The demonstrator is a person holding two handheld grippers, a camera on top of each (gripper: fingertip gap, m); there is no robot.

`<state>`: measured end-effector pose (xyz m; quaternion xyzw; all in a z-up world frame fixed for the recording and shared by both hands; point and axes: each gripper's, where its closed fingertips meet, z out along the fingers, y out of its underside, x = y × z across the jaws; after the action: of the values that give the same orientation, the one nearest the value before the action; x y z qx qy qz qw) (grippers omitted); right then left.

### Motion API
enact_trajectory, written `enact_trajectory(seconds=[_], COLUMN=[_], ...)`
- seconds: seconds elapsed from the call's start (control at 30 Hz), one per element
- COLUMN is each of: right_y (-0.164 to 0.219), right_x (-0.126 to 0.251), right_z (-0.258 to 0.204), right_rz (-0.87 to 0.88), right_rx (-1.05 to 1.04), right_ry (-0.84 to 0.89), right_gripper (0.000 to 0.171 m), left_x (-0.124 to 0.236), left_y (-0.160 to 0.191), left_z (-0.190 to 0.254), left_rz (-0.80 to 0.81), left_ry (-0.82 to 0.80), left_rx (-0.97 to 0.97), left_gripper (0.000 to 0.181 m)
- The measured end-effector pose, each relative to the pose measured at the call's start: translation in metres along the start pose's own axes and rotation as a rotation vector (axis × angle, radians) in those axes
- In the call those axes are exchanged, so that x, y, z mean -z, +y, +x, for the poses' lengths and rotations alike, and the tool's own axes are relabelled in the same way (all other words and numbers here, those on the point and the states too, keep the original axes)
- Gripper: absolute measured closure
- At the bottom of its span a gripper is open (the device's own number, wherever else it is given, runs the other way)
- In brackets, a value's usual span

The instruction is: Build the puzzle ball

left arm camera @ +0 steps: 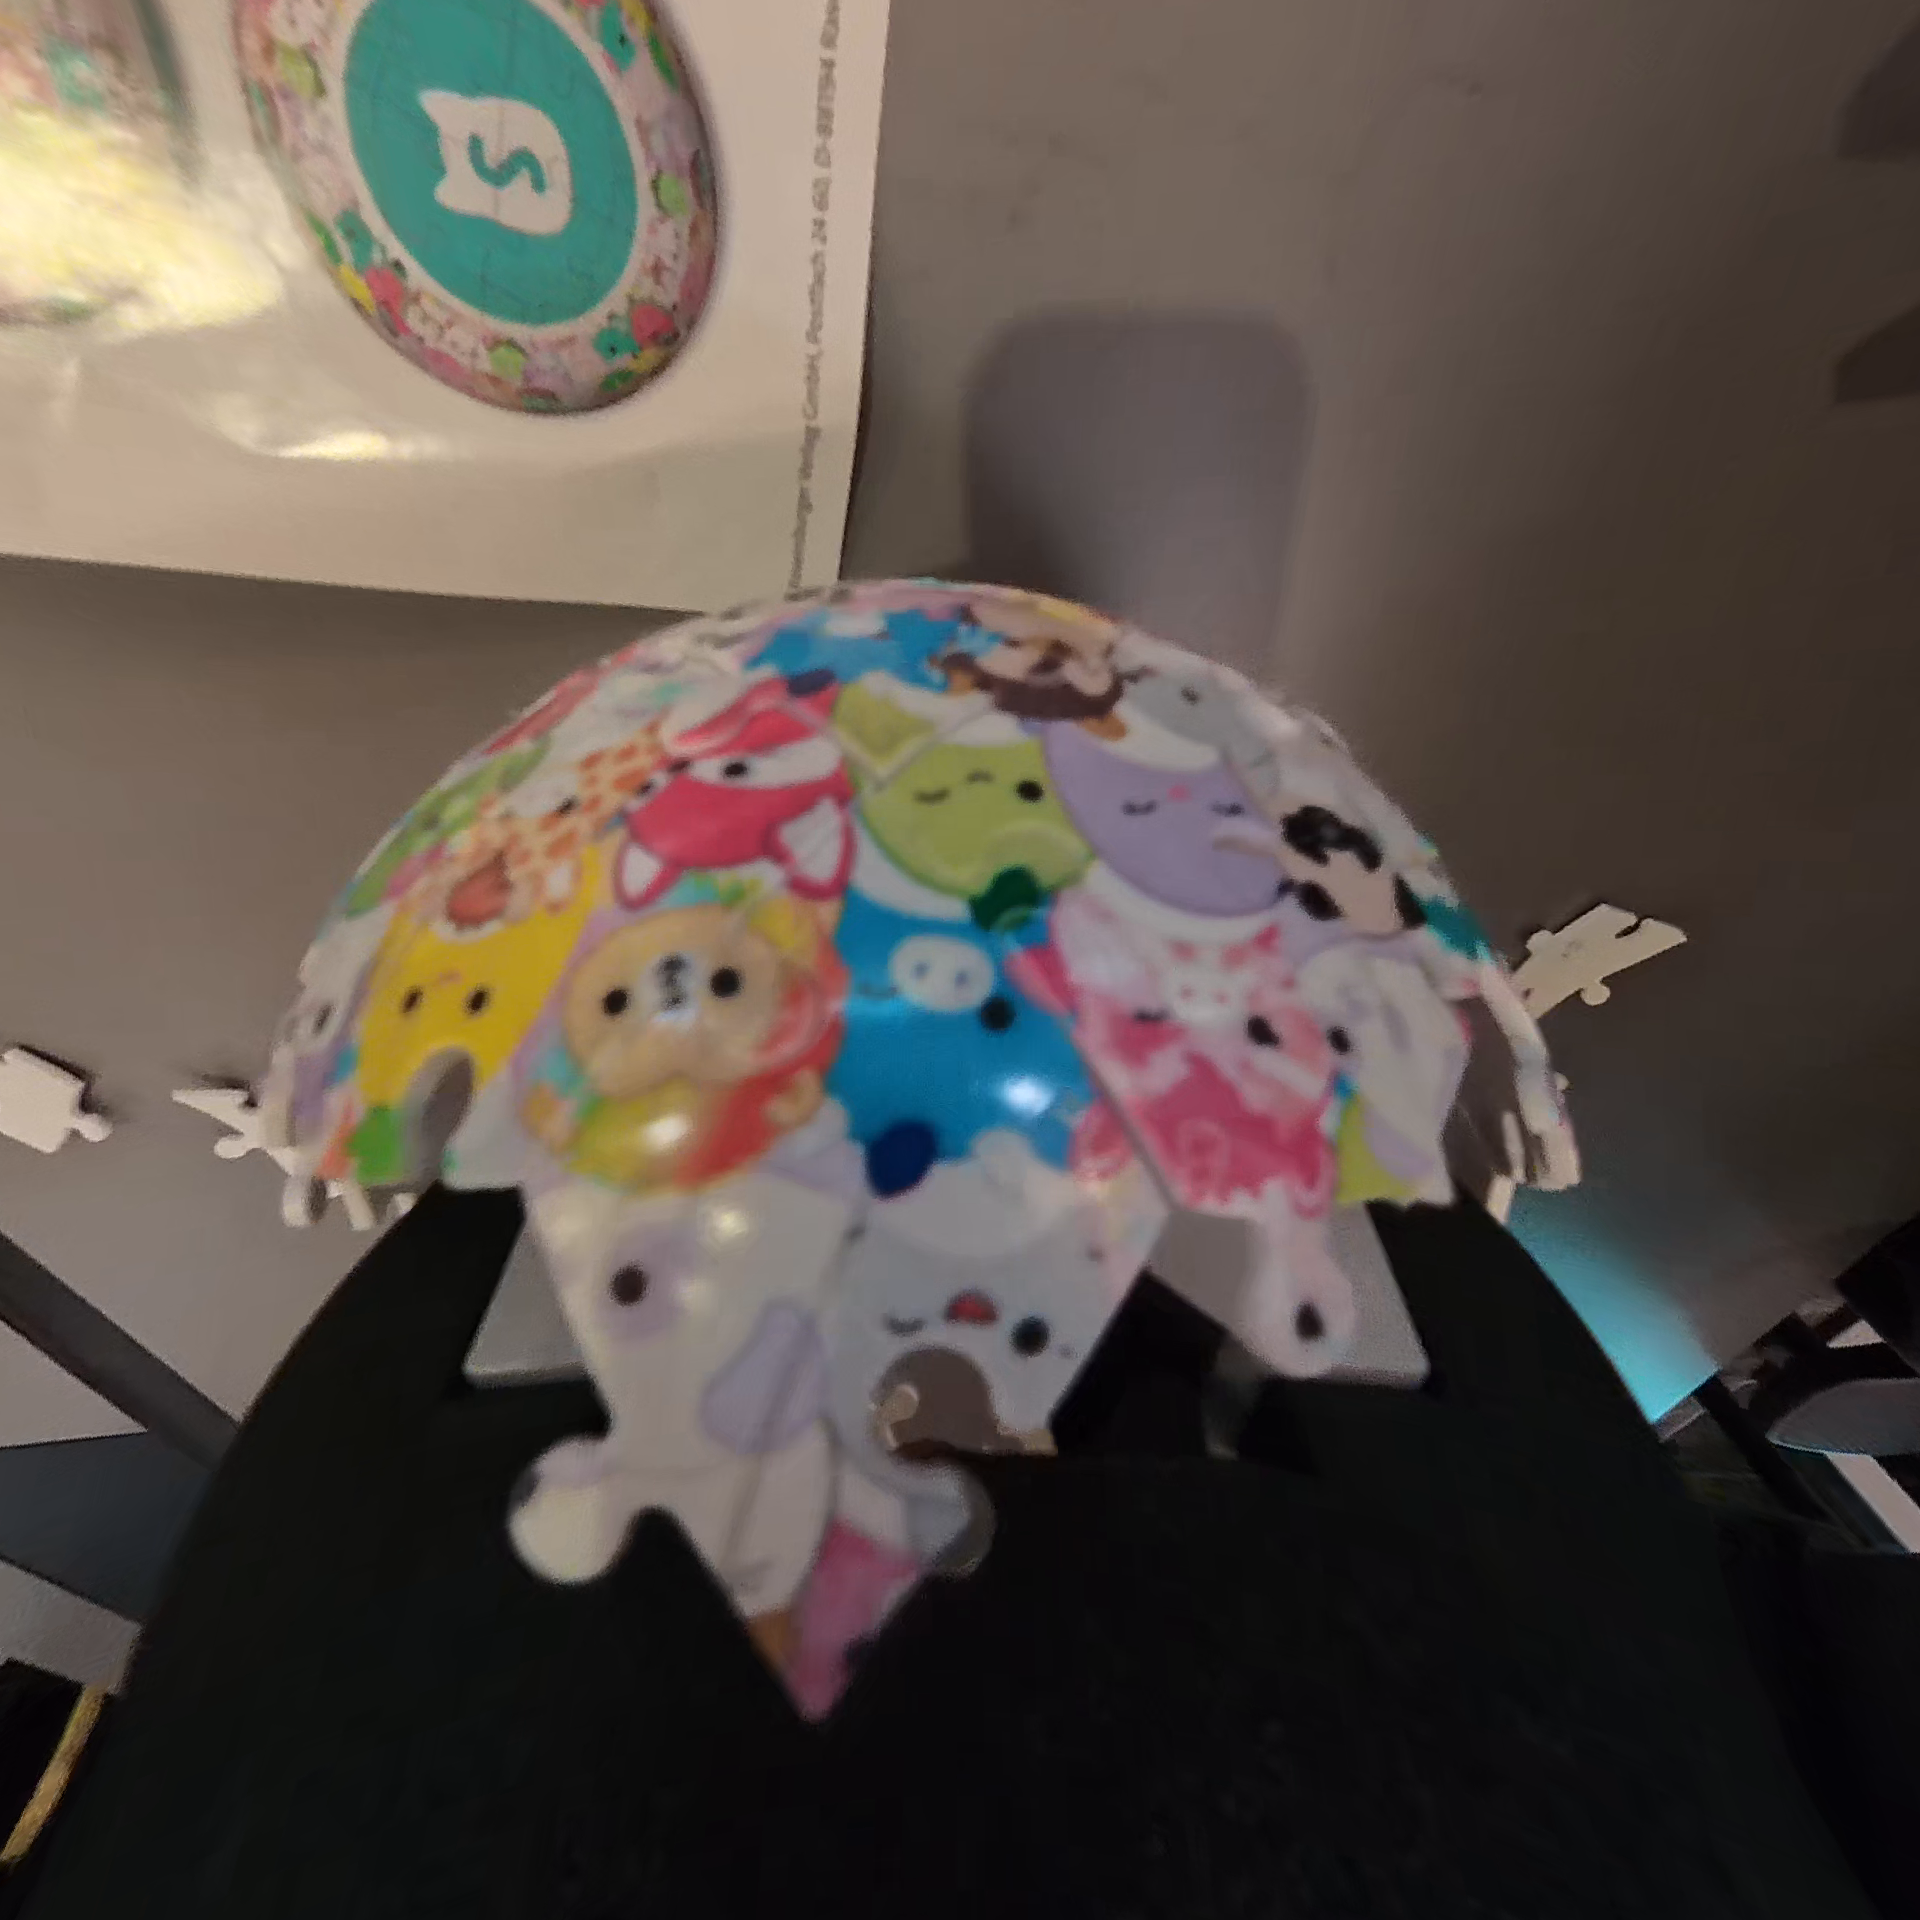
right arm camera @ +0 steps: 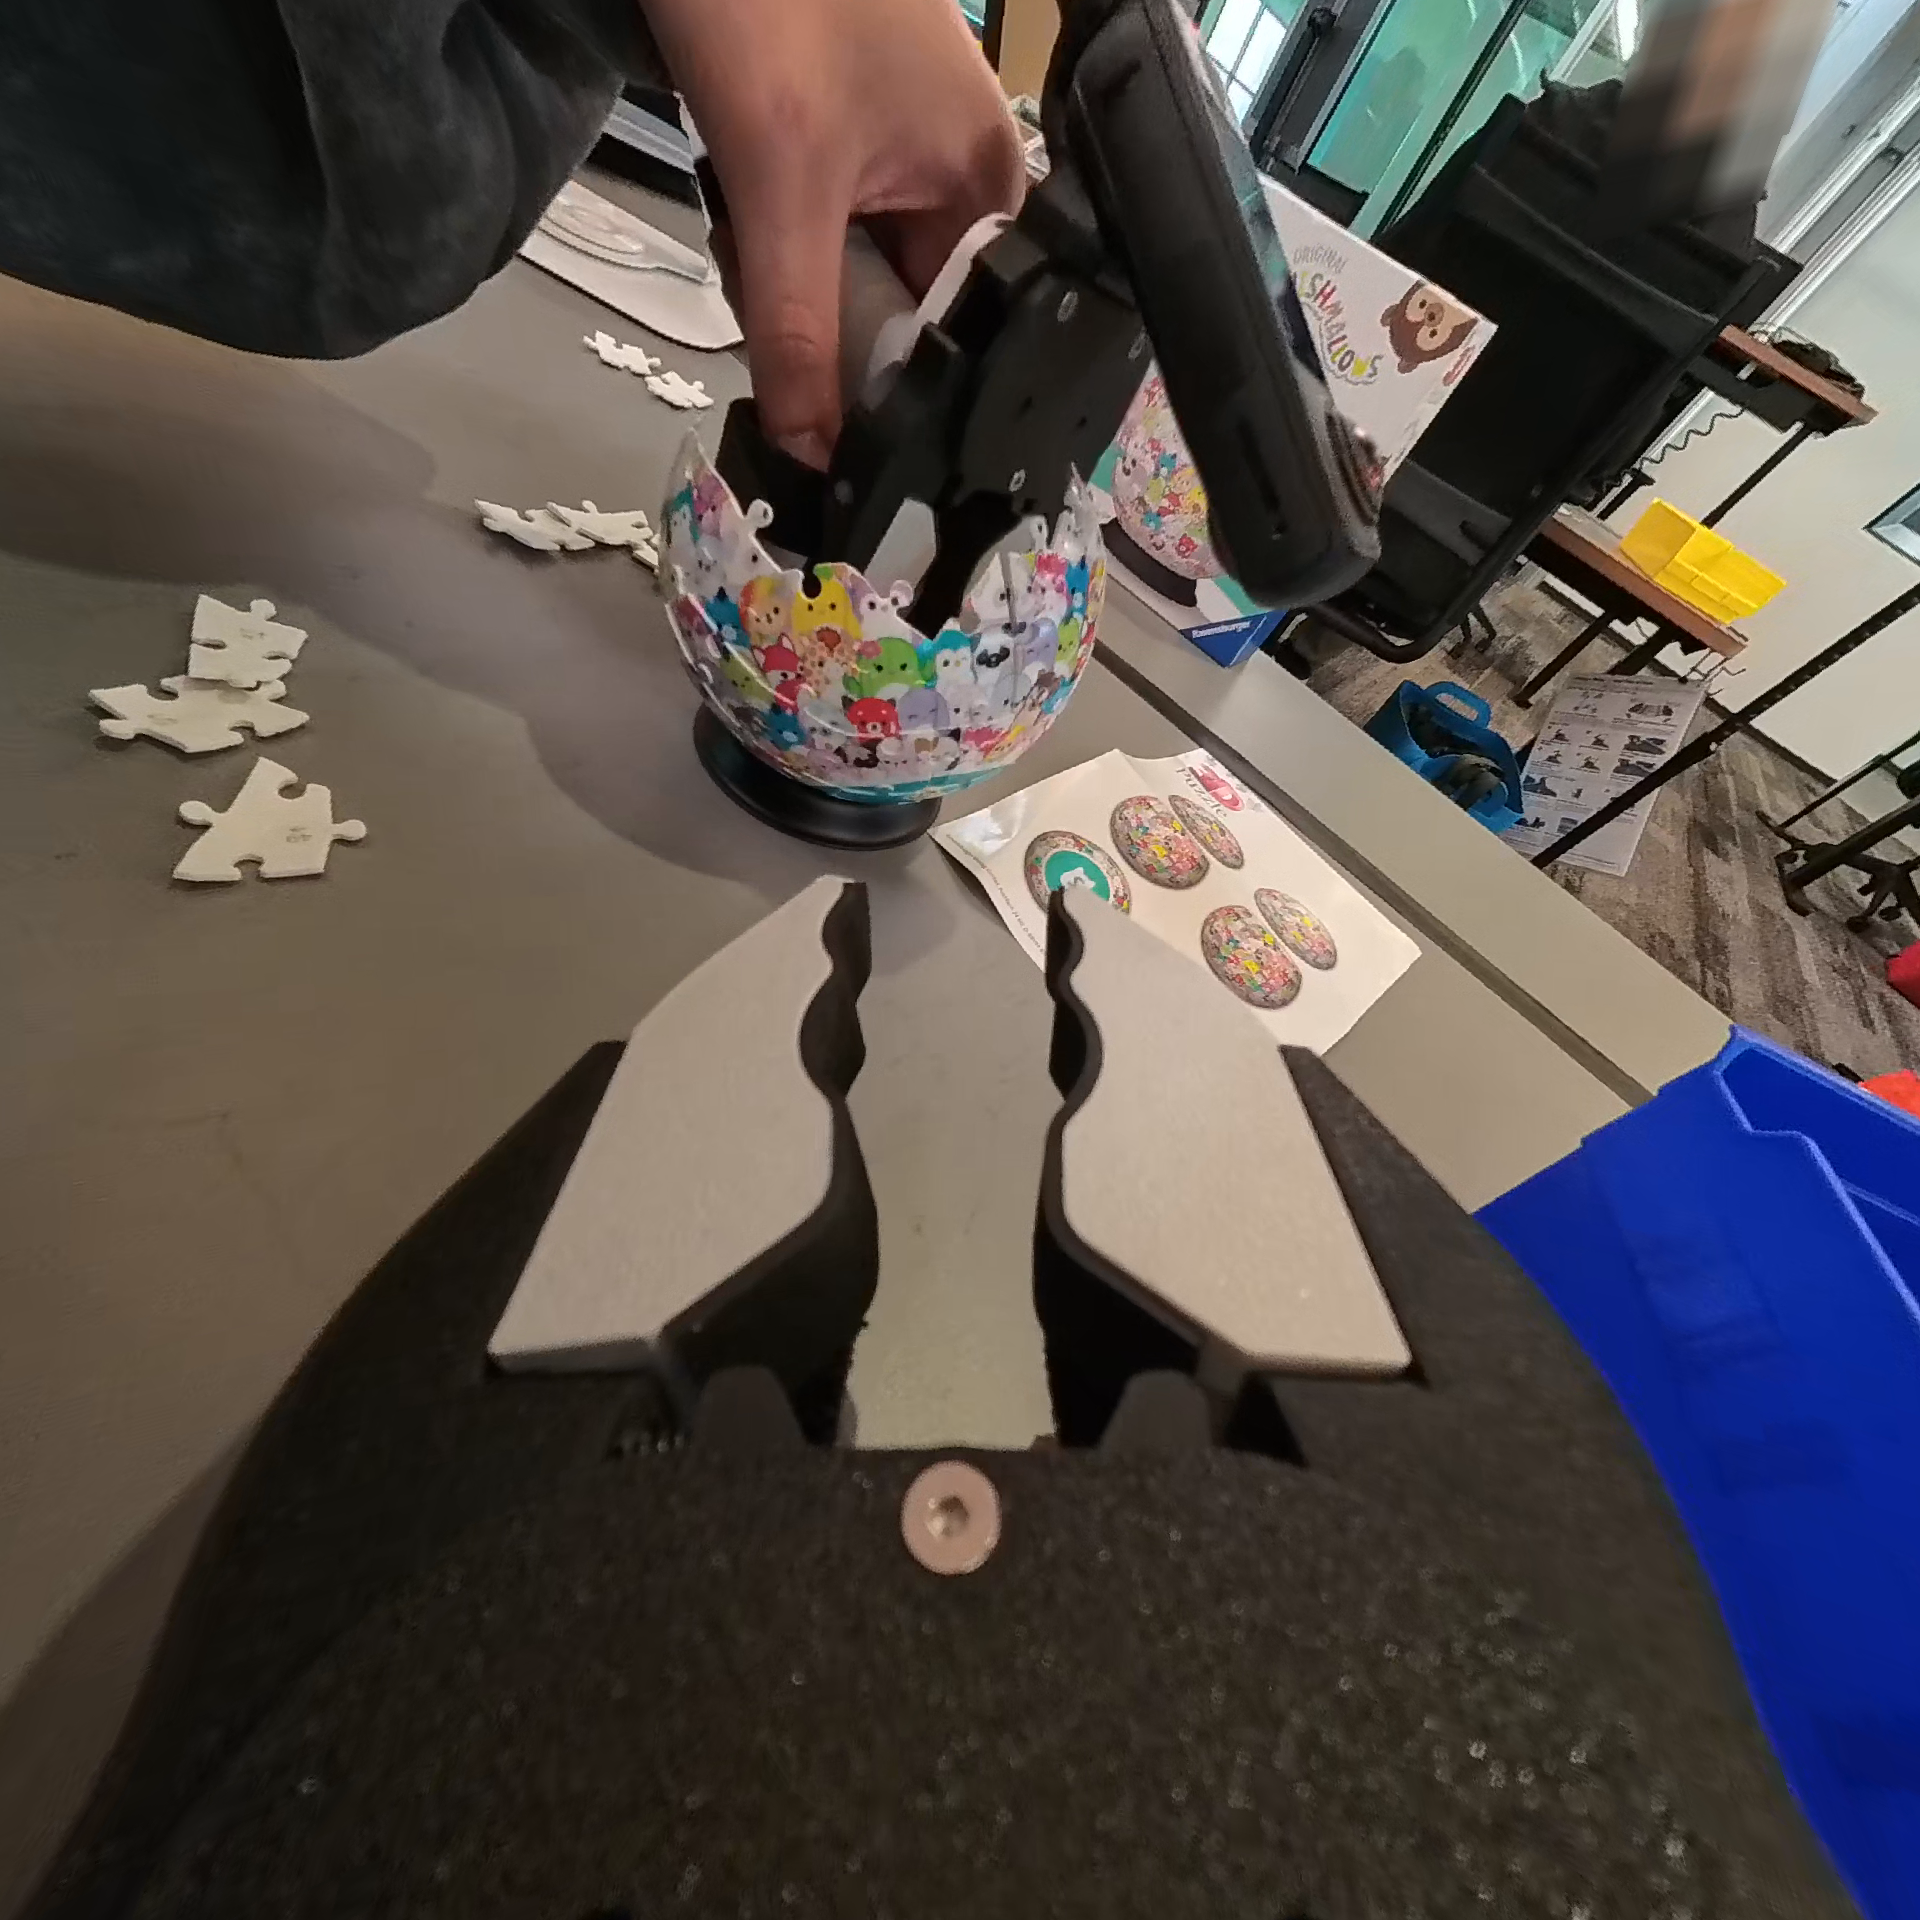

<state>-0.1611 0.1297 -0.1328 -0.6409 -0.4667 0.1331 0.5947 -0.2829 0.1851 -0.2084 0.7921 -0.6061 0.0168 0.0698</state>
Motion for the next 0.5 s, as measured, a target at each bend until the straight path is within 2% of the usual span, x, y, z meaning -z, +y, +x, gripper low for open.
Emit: enact_trajectory(seconds=[0.03, 0.37, 0.43, 0.5], right_y=[0.0001, 0.0008, 0.0011, 0.0015], right_x=[0.0001, 0.0002, 0.0000, -0.0001], right_z=[0.0000, 0.0003, 0.0002, 0.0000], right_rz=[0.000, -0.004, -0.006, -0.008], right_rx=[-0.001, 0.005, 0.008, 0.011], right_ry=[-0.001, -0.002, -0.002, -0.002], right_gripper=[0.139, 0.139, 0.139, 0.139], left_x=[-0.0005, -0.0047, -0.0050, -0.0050], left_y=[-0.0006, -0.0013, -0.0015, -0.0015], left_z=[-0.0008, -0.0008, -0.0018, -0.0017], left_rz=[0.001, 0.014, 0.017, 0.017], left_ry=[-0.011, -0.017, -0.019, -0.010], left_rx=[-0.015, -0.119, -0.124, -0.119], left_gripper=[0.068, 0.065, 0.100, 0.100])
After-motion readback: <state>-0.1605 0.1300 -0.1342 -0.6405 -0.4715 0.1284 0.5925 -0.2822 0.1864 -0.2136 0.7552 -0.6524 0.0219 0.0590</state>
